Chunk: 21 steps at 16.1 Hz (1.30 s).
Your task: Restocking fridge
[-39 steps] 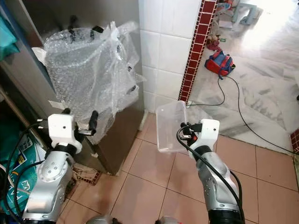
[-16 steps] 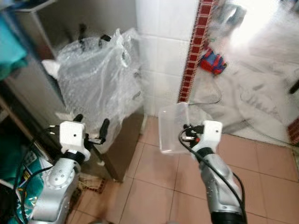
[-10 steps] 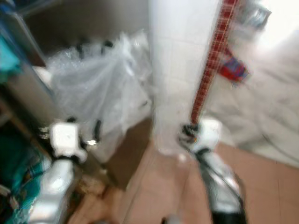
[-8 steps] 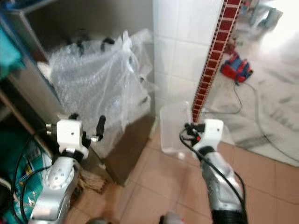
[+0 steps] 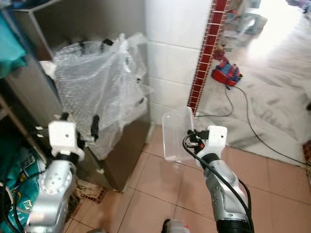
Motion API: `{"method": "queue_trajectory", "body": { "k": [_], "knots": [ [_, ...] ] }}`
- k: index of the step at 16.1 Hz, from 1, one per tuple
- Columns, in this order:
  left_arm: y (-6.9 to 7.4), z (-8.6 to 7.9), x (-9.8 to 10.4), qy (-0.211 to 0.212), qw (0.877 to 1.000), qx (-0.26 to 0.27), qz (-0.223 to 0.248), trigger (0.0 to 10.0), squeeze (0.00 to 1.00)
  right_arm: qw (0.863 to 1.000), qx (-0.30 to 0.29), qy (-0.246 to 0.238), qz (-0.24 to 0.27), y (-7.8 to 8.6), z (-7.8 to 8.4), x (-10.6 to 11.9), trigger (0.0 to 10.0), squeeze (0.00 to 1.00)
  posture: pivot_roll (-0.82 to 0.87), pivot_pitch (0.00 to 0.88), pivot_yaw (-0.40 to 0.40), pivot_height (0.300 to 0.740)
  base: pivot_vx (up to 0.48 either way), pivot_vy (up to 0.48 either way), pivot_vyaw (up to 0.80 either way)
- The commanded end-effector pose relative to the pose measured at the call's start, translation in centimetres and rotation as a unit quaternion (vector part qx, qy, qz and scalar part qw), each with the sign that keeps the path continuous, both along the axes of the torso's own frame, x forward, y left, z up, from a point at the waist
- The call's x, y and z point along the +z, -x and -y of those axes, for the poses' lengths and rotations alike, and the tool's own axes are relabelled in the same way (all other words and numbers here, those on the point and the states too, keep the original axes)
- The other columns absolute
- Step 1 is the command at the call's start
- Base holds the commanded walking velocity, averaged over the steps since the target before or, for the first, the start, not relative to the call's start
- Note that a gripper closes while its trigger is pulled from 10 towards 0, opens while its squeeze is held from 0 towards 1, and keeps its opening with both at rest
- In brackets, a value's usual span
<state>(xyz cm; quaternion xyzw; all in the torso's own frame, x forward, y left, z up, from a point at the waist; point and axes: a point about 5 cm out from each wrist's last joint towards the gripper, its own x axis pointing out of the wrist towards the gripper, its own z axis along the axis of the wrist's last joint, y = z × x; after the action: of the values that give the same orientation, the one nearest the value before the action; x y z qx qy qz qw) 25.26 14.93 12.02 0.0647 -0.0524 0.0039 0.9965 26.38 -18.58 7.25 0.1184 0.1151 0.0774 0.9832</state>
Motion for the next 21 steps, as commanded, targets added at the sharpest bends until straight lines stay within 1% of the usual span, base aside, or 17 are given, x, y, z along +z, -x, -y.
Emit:
{"method": "queue_trajectory", "body": {
  "k": [1,3,5,8,10,12,13,14,15,16,17,19,20,21],
  "knots": [
    [-0.3,-0.2,0.6,0.000,1.000,0.005,0.011,10.0,0.00,1.000,0.007,0.002,0.008,-0.1,-0.2,0.4,10.0,0.00,0.02,0.012,0.010,0.740,0.000,0.000,0.00],
    [-1.0,-0.5,0.5,0.005,1.000,0.005,0.007,10.0,0.00,1.000,0.007,0.002,0.008,-0.1,-0.2,0.4,10.0,0.00,0.01,0.015,0.010,0.740,0.000,0.000,0.00],
    [-2.0,-0.9,0.7,0.014,1.000,0.025,0.010,10.0,0.00,1.000,0.006,0.004,0.009,0.1,-0.1,0.5,10.0,0.00,0.00,0.022,0.011,0.740,0.000,0.000,0.00],
    [-2.8,-1.8,1.4,0.018,0.998,0.056,0.025,10.0,0.00,1.000,0.004,0.009,0.007,0.6,0.3,0.5,10.0,0.00,-0.01,0.032,0.011,0.740,0.000,0.000,0.00],
    [-3.3,-2.2,1.8,0.022,0.997,0.065,0.033,10.0,0.00,1.000,0.002,0.013,0.005,0.9,0.6,0.5,10.0,0.00,-0.02,0.035,0.008,0.740,0.000,0.000,0.00],
    [-3.8,-2.5,1.5,0.030,0.997,0.072,0.021,10.0,0.00,1.000,0.001,0.014,0.005,0.8,0.6,0.6,10.0,0.00,-0.02,0.040,0.008,0.740,0.000,0.000,0.00],
    [-4.1,-2.5,1.3,0.045,0.996,0.071,0.013,10.0,0.00,1.000,0.001,0.014,0.005,0.7,0.6,0.6,10.0,0.00,-0.02,0.042,0.007,0.740,0.000,0.000,0.00],
    [-4.6,-2.4,1.1,0.053,0.996,0.065,0.004,10.0,0.00,1.000,0.002,0.013,0.005,0.7,0.5,0.7,10.0,0.00,-0.02,0.046,0.006,0.740,0.000,0.000,0.00],
    [-4.6,-2.4,1.1,0.054,0.996,0.065,0.003,10.0,0.00,1.000,0.002,0.013,0.005,0.7,0.5,0.7,10.0,0.00,-0.02,0.046,0.006,0.740,0.000,0.000,0.00],
    [-5.1,-2.3,1.1,0.069,0.996,0.055,-0.002,10.0,0.00,1.000,0.003,0.014,0.005,0.9,0.4,0.7,10.0,0.00,-0.03,0.049,0.008,0.740,0.000,0.000,0.00],
    [-5.4,-2.0,1.2,0.074,0.996,0.044,-0.004,10.0,0.00,1.000,0.003,0.015,0.004,1.0,0.5,0.7,10.0,0.00,-0.03,0.049,0.009,0.740,0.000,0.000,0.00],
    [-5.2,-1.3,1.0,0.081,0.997,0.014,-0.010,10.0,0.00,1.000,0.001,0.017,0.002,1.1,0.7,0.6,10.0,0.00,-0.03,0.048,0.011,0.740,0.000,0.000,0.00],
    [-5.0,-0.9,0.7,0.082,0.996,-0.001,-0.017,10.0,0.00,1.000,0.001,0.016,0.001,1.2,0.8,0.6,10.0,0.00,-0.03,0.047,0.013,0.740,0.000,0.000,0.00],
    [-4.6,-0.1,-0.2,0.093,0.994,-0.032,-0.040,10.0,0.00,1.000,0.003,0.015,0.000,1.2,0.7,0.6,10.0,0.00,-0.03,0.048,0.012,0.740,0.000,0.000,0.00]
  ]
}}
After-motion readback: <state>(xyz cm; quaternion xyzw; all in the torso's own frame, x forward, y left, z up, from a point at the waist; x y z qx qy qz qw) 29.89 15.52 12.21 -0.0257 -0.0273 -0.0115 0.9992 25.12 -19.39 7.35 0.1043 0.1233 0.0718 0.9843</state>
